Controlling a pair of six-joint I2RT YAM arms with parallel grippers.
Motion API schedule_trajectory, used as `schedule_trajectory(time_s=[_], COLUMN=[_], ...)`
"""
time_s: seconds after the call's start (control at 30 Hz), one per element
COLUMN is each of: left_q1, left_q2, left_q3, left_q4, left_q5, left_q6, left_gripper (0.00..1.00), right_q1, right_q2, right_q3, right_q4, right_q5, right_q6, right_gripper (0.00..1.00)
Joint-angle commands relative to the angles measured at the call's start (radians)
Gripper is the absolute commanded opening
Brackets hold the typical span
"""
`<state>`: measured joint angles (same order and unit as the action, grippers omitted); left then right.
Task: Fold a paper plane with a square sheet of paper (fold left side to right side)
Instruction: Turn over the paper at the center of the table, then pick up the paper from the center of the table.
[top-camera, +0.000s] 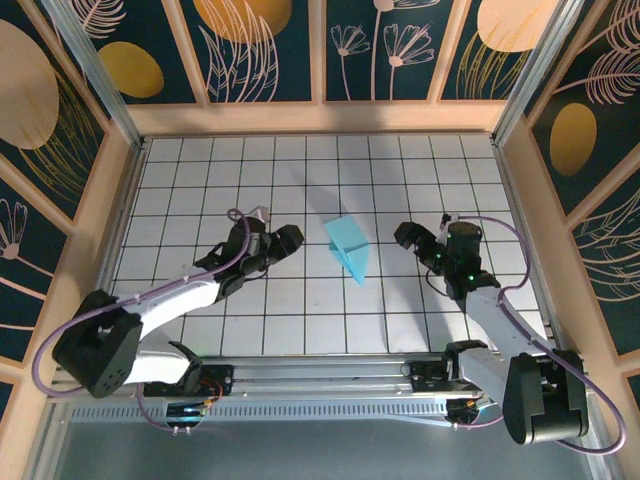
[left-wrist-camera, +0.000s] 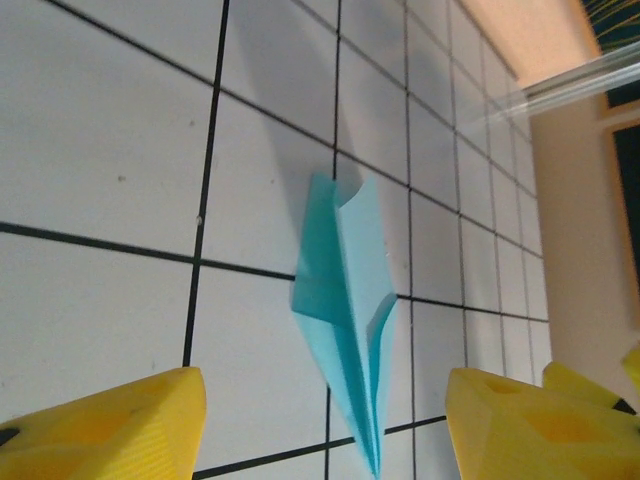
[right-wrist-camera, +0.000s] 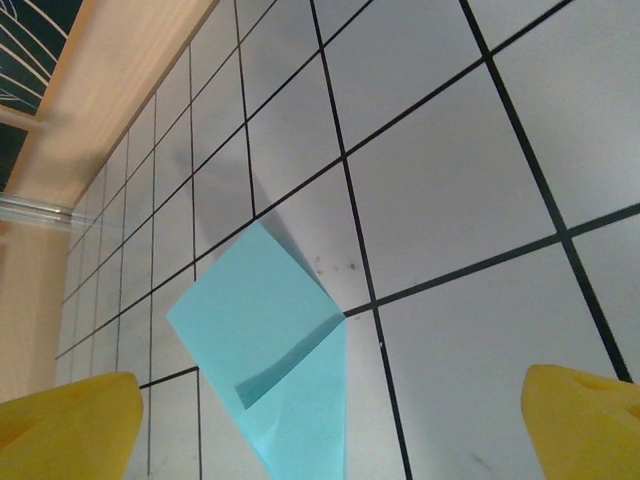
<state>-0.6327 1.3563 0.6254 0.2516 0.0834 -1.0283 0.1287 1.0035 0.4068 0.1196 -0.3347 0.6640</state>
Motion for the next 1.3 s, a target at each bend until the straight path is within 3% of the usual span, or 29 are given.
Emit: schedule_trajectory(time_s=[0.0,0.4,0.63,0.77,1.07,1.27], left_q1=[-0.023,-0.059,-0.059,-0.059,-0.058,-0.041], left_q2=[0.074,0.390,0.541,0.605,0.588,0.419], left_q3=[0.066,0.252,0.341,0.402,0.396,0.289], left_q4=[0.075,0.126,0.130,0.155,0.142,0.122], left_q5=[0.059,0.090,0.133,0.149,0.116,0.154], left_q6=[-0.032,-0.034,-0.034,-0.043,0.010,0.189], left_gripper=[0.65,0.65,0.56,0.46,0.01,0.00], right_q1=[-0.020,-0.056,-0.077,-0.088,-0.105,-0.120], right_q2=[-0.011,-0.034,-0.078,-0.098,-0.115,-0.084], right_q3=[-0.017,-0.010,-0.014,-0.014,-0.013,-0.023], right_q4=[0.054,0.006,-0.041,-0.058,-0.067,0.047], right_q5=[-0.047,-0.075,-0.069,-0.077,-0.133,-0.361], right_q6=[0.021,-0.012,-0.037,-0.038,-0.075,-0.123], right_gripper=[0.97,0.97,0.97,0.97,0.97,0.97])
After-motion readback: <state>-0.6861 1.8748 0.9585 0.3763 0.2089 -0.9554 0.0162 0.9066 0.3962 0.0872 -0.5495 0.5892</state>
